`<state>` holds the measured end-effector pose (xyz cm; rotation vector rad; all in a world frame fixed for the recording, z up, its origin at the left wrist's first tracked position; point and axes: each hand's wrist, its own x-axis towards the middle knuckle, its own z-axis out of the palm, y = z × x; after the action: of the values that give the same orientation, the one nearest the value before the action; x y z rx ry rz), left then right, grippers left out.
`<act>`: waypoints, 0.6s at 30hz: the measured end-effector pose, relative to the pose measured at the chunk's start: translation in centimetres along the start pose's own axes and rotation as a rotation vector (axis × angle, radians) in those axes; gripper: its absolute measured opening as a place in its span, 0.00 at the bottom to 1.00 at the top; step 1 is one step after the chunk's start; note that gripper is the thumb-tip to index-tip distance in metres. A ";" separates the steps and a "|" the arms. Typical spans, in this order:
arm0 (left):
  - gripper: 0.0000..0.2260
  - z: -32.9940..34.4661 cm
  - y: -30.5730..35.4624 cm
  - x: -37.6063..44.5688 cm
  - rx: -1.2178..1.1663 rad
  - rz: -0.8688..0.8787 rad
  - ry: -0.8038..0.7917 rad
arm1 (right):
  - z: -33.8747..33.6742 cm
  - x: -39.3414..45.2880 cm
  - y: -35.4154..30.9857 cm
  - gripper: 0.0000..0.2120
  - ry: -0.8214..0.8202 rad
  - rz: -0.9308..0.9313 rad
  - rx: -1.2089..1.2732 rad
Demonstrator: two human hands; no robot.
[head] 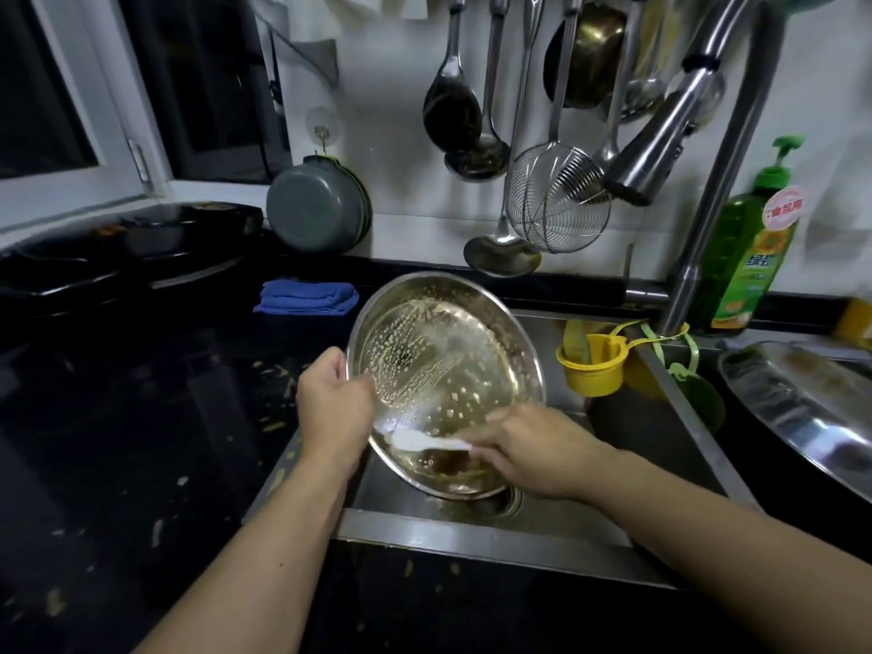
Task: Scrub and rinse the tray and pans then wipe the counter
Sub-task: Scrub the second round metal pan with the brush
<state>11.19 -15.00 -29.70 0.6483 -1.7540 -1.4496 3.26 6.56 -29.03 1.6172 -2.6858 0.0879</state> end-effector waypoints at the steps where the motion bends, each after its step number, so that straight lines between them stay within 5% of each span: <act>1: 0.18 0.1 0.0 0.0 -0.006 0.000 -0.009 | -0.4 0.4 0.6 0.15 0.037 0.050 -0.025; 4: 0.13 0.3 -0.1 -0.2 -0.015 -0.022 -0.024 | -1.0 1.4 3.4 0.14 0.298 0.486 -0.081; 6: 0.14 0.2 -0.4 -0.1 -0.023 -0.031 -0.017 | -1.0 1.7 2.1 0.14 0.211 0.427 -0.112; 9: 0.13 -0.1 -0.3 0.0 -0.025 -0.004 -0.032 | -0.4 1.5 -1.6 0.13 0.031 0.069 -0.014; 14: 0.14 0.0 0.1 -0.3 -0.099 -0.066 0.001 | -2.2 2.4 1.9 0.12 0.277 0.518 -0.196; 18: 0.18 -0.1 0.4 -0.4 -0.082 -0.042 0.024 | -1.6 1.3 -1.9 0.10 0.036 0.028 -0.086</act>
<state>11.50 -14.65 -29.43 0.6599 -1.6621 -1.5282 4.32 4.59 -27.32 1.5399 -2.6465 0.0006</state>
